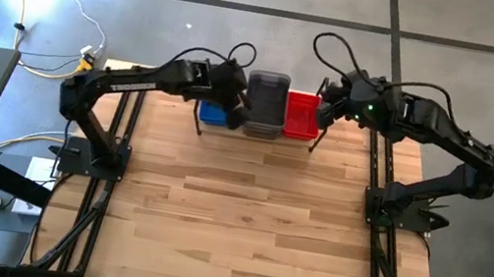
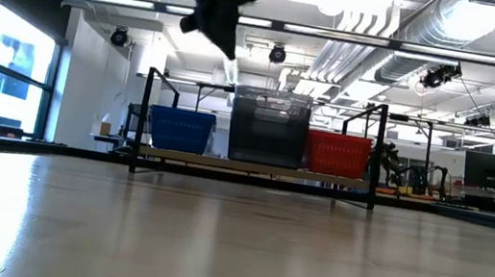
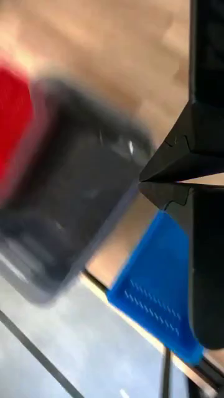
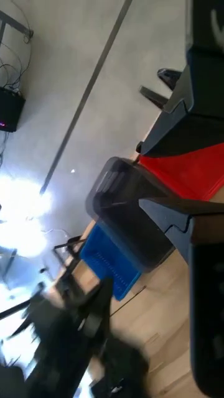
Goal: Stack baskets on shelf by color
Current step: Return to Home Position
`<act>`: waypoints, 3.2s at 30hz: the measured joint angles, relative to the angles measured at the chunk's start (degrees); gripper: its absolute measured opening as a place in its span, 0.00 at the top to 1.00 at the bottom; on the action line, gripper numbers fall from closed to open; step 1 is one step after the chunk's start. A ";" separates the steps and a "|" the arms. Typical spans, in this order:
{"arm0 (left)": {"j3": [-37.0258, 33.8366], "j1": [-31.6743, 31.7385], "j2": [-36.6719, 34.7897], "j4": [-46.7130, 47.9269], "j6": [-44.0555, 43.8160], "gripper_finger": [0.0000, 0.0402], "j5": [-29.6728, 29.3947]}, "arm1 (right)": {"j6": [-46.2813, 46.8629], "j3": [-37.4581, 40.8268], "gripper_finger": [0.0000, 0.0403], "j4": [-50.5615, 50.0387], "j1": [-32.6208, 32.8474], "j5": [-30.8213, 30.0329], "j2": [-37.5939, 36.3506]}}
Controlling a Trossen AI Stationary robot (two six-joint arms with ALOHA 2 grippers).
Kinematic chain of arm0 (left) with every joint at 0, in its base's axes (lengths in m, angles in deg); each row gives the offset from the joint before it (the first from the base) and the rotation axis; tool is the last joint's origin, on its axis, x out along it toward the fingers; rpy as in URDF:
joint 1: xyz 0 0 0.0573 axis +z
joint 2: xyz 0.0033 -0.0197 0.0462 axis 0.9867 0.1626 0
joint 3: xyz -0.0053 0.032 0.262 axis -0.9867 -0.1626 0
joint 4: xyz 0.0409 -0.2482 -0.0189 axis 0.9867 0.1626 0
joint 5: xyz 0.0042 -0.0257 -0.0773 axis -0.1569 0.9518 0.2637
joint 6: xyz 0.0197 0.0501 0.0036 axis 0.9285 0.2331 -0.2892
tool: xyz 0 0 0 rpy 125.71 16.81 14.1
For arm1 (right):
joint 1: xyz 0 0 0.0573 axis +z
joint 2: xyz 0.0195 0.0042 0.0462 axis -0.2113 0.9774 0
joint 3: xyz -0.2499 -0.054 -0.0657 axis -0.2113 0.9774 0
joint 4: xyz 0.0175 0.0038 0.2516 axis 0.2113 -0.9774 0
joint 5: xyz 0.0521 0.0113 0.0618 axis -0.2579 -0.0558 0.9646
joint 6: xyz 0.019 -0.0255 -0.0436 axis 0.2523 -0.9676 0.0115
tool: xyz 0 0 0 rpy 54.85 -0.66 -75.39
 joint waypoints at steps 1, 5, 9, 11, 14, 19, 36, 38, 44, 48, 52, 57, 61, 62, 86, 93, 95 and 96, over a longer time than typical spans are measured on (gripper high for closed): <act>0.00 -0.71 -0.90 -0.11 0.32 1.00 0.97 | 0.00 0.00 0.75 -0.91 0.02 0.01 0.10; 0.02 -3.71 -4.99 0.98 0.50 1.00 1.80 | 1.48 0.02 0.75 -4.72 0.19 -0.10 0.95; -3.04 -6.49 -10.18 0.74 -0.03 1.00 1.15 | 4.22 3.52 0.75 -4.98 0.98 -0.18 1.61; -6.30 -7.56 -13.16 0.18 -1.53 1.00 0.52 | 6.24 6.57 0.75 -3.81 1.68 -0.09 1.60; -12.05 -9.23 -18.19 -1.88 -2.07 1.00 0.04 | 10.02 10.45 0.75 -3.31 2.89 0.04 1.64; -20.76 -12.25 -27.38 -7.20 -5.17 1.00 0.37 | 11.82 16.55 0.75 1.68 5.16 0.25 1.59; -48.04 -25.09 -56.69 -19.64 -9.60 1.00 -0.53 | 4.51 25.83 0.75 24.62 8.95 9.29 1.19; -51.00 -26.28 -59.91 -20.53 -9.60 1.00 -0.57 | 4.15 25.83 0.75 26.38 8.94 9.25 0.77; -59.83 -28.97 -69.76 -24.88 -6.85 1.00 -0.70 | 4.07 25.81 0.75 27.68 8.94 10.29 -0.47; -64.94 -29.99 -75.93 -29.00 -6.54 1.00 -0.70 | 3.58 25.81 0.75 27.56 8.96 10.27 -0.91; -69.13 -30.83 -81.76 -31.59 -6.51 1.00 0.31 | 2.22 25.81 0.75 28.31 9.30 10.00 -1.22; -73.84 -31.34 -88.22 -33.68 -5.92 1.00 0.60 | 1.04 25.81 0.75 28.16 10.95 7.22 -1.22; -77.06 -31.32 -91.74 -37.20 -6.56 1.00 2.13 | 1.03 25.81 0.75 26.82 13.18 4.40 -1.50; -77.80 -31.32 -92.42 -37.59 -6.58 1.00 2.70 | 1.02 25.81 0.75 26.63 13.78 3.99 -1.79; -85.48 -31.27 -92.58 -42.58 -4.71 1.00 6.34 | -6.00 26.49 0.75 14.93 22.84 -7.90 -18.32; -85.48 -31.27 -92.56 -42.58 -4.59 1.00 6.36 | -1.08 46.35 0.75 26.32 22.81 -3.66 -34.18; -85.48 -31.27 -92.56 -42.58 -4.59 1.00 6.34 | -2.86 52.87 0.75 34.28 22.84 0.60 -39.47; -85.48 -31.27 -92.58 -42.58 -4.59 1.00 6.36 | -4.37 56.08 0.75 37.82 22.81 2.47 -41.92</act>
